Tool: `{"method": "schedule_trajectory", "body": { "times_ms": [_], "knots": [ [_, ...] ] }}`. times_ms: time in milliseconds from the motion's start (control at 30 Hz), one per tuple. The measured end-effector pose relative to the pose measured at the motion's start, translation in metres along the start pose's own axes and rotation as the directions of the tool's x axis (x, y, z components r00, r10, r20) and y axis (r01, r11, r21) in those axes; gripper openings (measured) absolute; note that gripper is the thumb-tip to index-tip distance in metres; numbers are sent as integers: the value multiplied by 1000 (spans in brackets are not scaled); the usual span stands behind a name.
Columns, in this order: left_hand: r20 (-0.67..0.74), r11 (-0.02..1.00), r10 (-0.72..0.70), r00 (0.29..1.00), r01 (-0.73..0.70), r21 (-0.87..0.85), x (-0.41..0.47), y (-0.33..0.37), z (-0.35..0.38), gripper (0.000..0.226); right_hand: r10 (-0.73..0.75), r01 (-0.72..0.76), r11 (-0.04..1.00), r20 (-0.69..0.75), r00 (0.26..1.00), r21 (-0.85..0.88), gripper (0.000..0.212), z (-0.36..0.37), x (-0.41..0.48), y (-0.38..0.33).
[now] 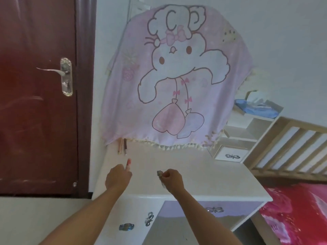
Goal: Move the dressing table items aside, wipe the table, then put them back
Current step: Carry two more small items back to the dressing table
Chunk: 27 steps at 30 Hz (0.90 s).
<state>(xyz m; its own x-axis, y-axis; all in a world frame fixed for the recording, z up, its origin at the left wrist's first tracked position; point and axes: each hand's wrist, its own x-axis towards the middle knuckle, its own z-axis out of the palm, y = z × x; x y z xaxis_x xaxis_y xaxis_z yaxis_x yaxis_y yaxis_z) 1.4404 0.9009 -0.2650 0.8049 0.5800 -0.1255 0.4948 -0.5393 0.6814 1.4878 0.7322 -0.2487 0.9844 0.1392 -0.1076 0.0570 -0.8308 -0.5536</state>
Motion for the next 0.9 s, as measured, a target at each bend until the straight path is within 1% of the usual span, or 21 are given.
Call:
{"method": "schedule_trajectory", "body": {
  "times_ms": [67,167,200,300,400,433,500,567,600,667,733,800,900],
  "knots": [
    [7,998,-46,999,46,31,18,5,16,42,-12,12,1000,41,999,-11,39,3,27,3],
    [11,994,-100,995,100,39,45,7,35,44,-20,23,999,102,995,-30,24,13,62,3],
    [8,993,-113,994,113,44,55,9,40,43,-20,24,999,113,993,-36,23,16,74,2],
    [2,986,-145,989,145,79,88,13,48,40,-33,40,998,126,991,-54,32,29,110,-2],
    [0,984,-166,986,165,72,129,17,61,38,-48,62,993,145,988,-97,16,41,148,-11],
    [5,984,-170,985,170,58,145,19,67,37,-55,71,992,148,987,-105,13,44,162,-14],
    [15,984,-175,985,174,51,177,23,77,32,-53,71,990,140,989,-124,18,52,190,-21],
    [36,983,-177,984,175,47,207,25,87,30,-39,59,989,138,990,-137,16,60,218,-28],
    [51,984,-174,983,172,43,221,26,92,30,-36,57,987,139,990,-151,15,65,232,-31],
    [71,989,-142,987,137,63,247,26,103,33,-28,55,981,143,989,-187,21,75,256,-36],
    [116,990,-85,990,71,119,268,24,111,38,-27,59,977,155,988,-207,18,84,274,-41],
    [160,985,-30,987,3,171,284,21,117,44,-38,79,971,181,983,-226,22,93,288,-45],
    [156,976,20,988,-53,212,300,13,124,52,-49,108,963,233,971,-247,27,105,304,-49]
  ]
}}
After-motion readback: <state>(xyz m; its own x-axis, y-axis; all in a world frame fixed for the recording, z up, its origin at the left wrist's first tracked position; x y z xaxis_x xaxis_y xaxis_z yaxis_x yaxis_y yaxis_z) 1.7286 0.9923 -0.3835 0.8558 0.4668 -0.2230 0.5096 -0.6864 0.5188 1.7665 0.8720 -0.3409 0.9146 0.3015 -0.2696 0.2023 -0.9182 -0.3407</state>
